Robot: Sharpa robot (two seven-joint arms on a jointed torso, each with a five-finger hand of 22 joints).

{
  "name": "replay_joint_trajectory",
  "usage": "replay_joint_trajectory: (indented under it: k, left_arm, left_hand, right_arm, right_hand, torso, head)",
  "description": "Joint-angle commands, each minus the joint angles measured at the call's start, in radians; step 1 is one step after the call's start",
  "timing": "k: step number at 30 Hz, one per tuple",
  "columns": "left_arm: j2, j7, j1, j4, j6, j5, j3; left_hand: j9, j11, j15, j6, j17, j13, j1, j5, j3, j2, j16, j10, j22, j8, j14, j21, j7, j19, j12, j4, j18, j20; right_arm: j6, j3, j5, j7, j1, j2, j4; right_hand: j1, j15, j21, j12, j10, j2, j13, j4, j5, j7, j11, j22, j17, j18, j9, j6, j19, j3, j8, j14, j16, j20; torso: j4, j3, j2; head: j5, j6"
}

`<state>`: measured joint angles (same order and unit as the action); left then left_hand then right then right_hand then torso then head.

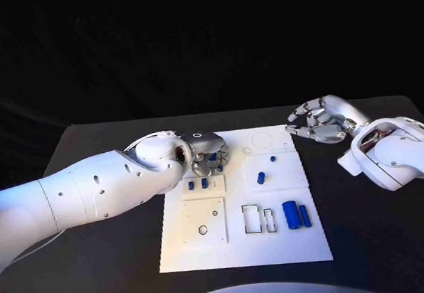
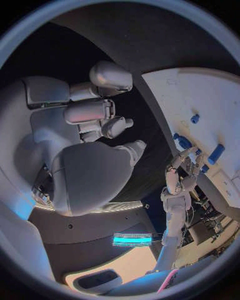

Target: Assemble the parts on the task board

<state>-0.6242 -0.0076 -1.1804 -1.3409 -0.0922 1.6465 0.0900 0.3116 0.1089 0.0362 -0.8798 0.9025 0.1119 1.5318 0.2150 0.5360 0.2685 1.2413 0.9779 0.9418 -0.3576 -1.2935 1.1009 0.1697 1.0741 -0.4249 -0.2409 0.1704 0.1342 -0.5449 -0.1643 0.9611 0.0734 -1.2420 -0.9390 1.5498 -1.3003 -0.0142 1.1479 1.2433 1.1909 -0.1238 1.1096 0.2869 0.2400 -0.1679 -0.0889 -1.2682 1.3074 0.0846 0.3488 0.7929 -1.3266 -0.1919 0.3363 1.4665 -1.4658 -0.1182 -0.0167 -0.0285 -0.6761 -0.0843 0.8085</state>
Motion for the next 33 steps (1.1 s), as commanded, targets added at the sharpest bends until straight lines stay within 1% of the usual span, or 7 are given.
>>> replay_joint_trajectory:
  k: [1,8,11,15,22,29,33]
  left_arm:
    - [0.005,-0.01,0.002,0.005,0.039,0.006,0.001]
    - [0.009,-0.01,0.003,0.011,0.048,0.007,0.001]
    - [0.01,-0.005,0.003,0.012,0.046,0.008,0.001]
    - [0.011,0.0,0.003,0.013,0.041,0.01,0.002]
    - [0.012,0.016,0.004,0.014,0.007,0.011,0.002]
    - [0.007,0.041,0.005,0.002,-0.043,-0.003,0.001]
    - [-0.011,0.053,0.005,-0.024,-0.057,-0.025,-0.006]
  left_hand:
    - [-0.001,0.002,0.001,-0.007,0.0,-0.001,0.009,-0.001,0.006,0.001,0.007,0.008,0.001,0.005,-0.005,0.004,0.003,0.006,0.005,0.001,-0.021,-0.001]
    - [-0.002,-0.008,-0.007,-0.034,0.042,0.006,0.016,-0.003,0.023,-0.01,0.048,0.046,0.06,-0.001,-0.033,0.055,-0.004,0.039,-0.007,0.021,-0.03,-0.005]
    - [0.002,-0.02,-0.017,-0.061,0.087,0.016,0.025,-0.004,0.032,-0.023,0.081,0.074,0.106,-0.011,-0.064,0.095,-0.014,0.07,-0.02,0.043,-0.039,-0.012]
    - [0.006,-0.03,-0.027,-0.088,0.116,0.027,0.035,-0.006,0.044,-0.033,0.103,0.099,0.148,-0.018,-0.086,0.132,-0.021,0.099,-0.029,0.069,-0.047,-0.02]
    - [0.006,-0.032,-0.03,-0.096,0.127,0.034,0.037,-0.005,0.052,-0.037,0.112,0.109,0.176,-0.016,-0.096,0.156,-0.022,0.118,-0.029,0.086,-0.053,-0.024]
    - [0.005,-0.032,-0.03,-0.099,0.133,0.038,0.028,-0.005,0.053,-0.036,0.117,0.115,0.194,-0.012,-0.102,0.17,-0.02,0.13,-0.027,0.09,-0.057,-0.026]
    - [0.005,-0.032,-0.03,-0.101,0.136,0.039,0.022,-0.005,0.053,-0.034,0.119,0.116,0.194,-0.011,-0.104,0.171,-0.02,0.129,-0.025,0.089,-0.057,-0.027]
  right_arm:
    - [0.003,0.0,0.004,0.008,0.001,0.001,0.002]
    - [0.002,0.0,0.004,0.009,0.001,0.0,0.002]
    - [0.002,0.0,0.004,0.009,0.001,0.001,0.003]
    - [0.002,0.0,0.004,0.01,0.001,0.001,0.003]
    - [0.002,0.0,0.004,0.01,0.001,0.001,0.003]
    - [0.001,0.0,0.004,0.011,0.001,0.002,0.002]
    - [0.002,0.0,0.004,0.011,0.001,0.003,0.001]
  right_hand:
    - [-0.01,0.004,-0.002,-0.004,-0.005,0.004,0.001,-0.002,0.004,-0.002,0.003,-0.001,0.017,0.015,0.001,-0.008,0.001,0.003,0.006,0.048,0.004,0.003]
    - [-0.01,0.004,-0.002,-0.004,-0.005,0.004,0.001,-0.002,0.004,-0.002,0.003,-0.001,0.017,0.015,0.001,-0.008,0.001,0.003,0.006,0.048,0.004,0.003]
    - [-0.01,0.004,-0.002,-0.004,-0.005,0.004,0.001,-0.002,0.004,-0.002,0.003,-0.001,0.017,0.015,0.001,-0.008,0.001,0.003,0.006,0.048,0.004,0.003]
    - [-0.01,0.004,-0.002,-0.004,-0.005,0.004,0.001,-0.002,0.004,-0.002,0.003,-0.001,0.017,0.015,0.001,-0.008,0.001,0.003,0.006,0.048,0.004,0.003]
    - [-0.01,0.004,-0.002,-0.004,-0.005,0.004,0.001,-0.002,0.004,-0.002,0.003,-0.001,0.017,0.015,0.001,-0.008,0.001,0.003,0.006,0.048,0.004,0.003]
    - [-0.01,0.004,-0.002,-0.004,-0.005,0.004,0.001,-0.002,0.004,-0.002,0.003,-0.001,0.017,0.015,0.001,-0.008,0.001,0.003,0.006,0.048,0.004,0.003]
    - [-0.01,0.004,-0.002,-0.004,-0.005,0.004,0.001,-0.002,0.004,-0.002,0.003,-0.001,0.017,0.015,0.001,-0.008,0.001,0.003,0.006,0.048,0.004,0.003]
  torso:
    - [-0.0006,0.0003,-0.001]
    - [0.0003,0.0,0.0]
    - [0.0005,0.0,0.0]
    - [0.0001,0.0004,0.001]
    - [0.0006,-0.0003,0.0]
    - [0.0003,0.0011,0.0]
    - [0.0003,0.001,0.001]
  head:
    - [0.0,0.002]
    - [0.002,0.004]
    - [0.002,0.005]
    - [0.003,0.006]
    - [0.003,0.006]
    - [0.0,0.001]
    - [0.0,-0.001]
